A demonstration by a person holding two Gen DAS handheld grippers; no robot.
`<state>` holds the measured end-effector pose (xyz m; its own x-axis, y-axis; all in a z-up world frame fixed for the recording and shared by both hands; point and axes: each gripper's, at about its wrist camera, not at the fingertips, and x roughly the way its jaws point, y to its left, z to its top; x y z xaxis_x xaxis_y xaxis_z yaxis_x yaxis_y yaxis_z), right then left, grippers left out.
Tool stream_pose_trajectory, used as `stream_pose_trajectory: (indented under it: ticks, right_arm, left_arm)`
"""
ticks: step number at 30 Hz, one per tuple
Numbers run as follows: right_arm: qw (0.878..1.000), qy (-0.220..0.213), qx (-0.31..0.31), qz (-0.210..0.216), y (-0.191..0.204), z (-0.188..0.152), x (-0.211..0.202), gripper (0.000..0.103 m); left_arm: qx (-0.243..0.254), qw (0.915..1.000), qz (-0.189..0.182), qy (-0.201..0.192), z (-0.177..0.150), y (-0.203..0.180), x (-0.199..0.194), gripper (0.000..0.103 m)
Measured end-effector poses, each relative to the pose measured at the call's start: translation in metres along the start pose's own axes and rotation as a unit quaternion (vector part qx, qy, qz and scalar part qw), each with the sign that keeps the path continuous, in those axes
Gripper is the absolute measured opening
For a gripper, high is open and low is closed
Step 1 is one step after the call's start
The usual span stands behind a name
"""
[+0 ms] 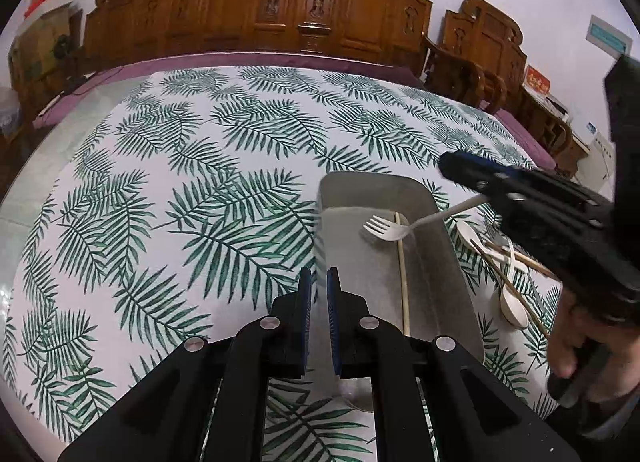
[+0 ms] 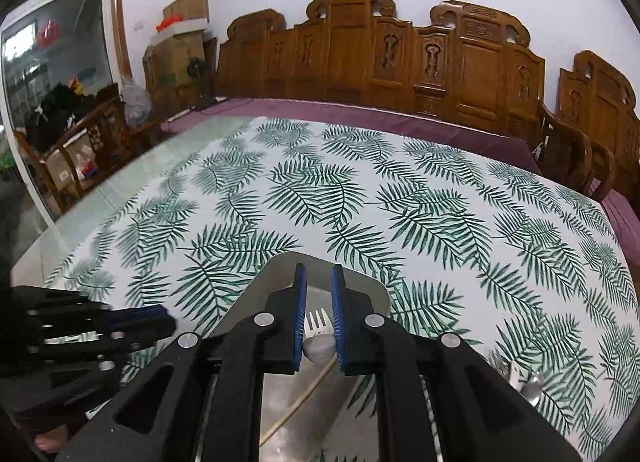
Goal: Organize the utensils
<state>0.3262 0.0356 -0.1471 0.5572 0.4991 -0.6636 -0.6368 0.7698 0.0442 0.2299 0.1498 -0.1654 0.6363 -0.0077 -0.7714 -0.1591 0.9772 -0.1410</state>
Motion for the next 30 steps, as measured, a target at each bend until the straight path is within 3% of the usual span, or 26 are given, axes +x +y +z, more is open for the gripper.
stream_pose_trajectory:
  ticks: [9, 15, 16, 18, 28, 30]
  right_arm:
    - [0.999, 0.032, 0.004, -0.015, 0.003, -0.024, 0.015, 0.014]
    - [0.997, 0.065, 0.021, 0.031, 0.007, -0.041, 0.015, 0.015]
    - [0.997, 0.068, 0.023, 0.041, 0.008, -0.042, 0.015, 0.018]
    - [0.995, 0.074, 0.028, 0.063, 0.010, -0.044, 0.014, 0.038]
    - [0.996, 0.058, 0.018, 0.068, -0.012, -0.054, -0.026, 0.039]
    - [0.997, 0.053, 0.016, 0.055, -0.028, -0.058, -0.040, 0.039]
  left_arm:
    - [0.000, 1.0000, 0.004, -0.003, 0.001, 0.003, 0.001, 0.007]
    - [0.002, 1.0000, 0.004, -0.004, 0.001, 0.001, 0.001, 0.007]
    - [0.002, 1.0000, 0.004, -0.004, 0.001, 0.001, 0.001, 0.007]
    - [0.003, 1.0000, 0.004, -0.004, 0.001, 0.001, 0.001, 0.007]
    - [0.019, 0.9997, -0.005, -0.013, 0.001, -0.016, 0.000, 0.007]
    - [0.026, 0.9994, -0.012, -0.019, 0.001, -0.026, -0.001, 0.015]
